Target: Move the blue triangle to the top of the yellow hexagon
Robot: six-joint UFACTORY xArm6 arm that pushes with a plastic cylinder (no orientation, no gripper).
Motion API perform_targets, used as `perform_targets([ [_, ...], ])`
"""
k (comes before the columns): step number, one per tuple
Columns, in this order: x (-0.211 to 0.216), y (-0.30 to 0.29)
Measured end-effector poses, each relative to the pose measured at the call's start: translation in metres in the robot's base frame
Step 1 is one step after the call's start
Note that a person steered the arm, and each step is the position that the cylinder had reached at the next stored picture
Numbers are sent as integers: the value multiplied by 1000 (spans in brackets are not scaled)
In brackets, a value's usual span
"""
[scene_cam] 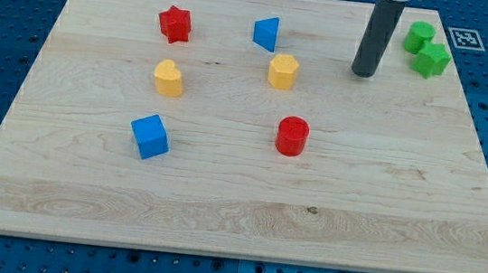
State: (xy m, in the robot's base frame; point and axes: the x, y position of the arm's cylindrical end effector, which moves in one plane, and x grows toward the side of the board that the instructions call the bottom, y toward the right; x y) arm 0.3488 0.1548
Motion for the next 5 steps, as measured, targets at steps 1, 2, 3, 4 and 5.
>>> perform_targets([
  [1,0,0],
  [2,-3,-2],
  [3,-20,-47],
  [4,-47,-71],
  [5,-78,-90],
])
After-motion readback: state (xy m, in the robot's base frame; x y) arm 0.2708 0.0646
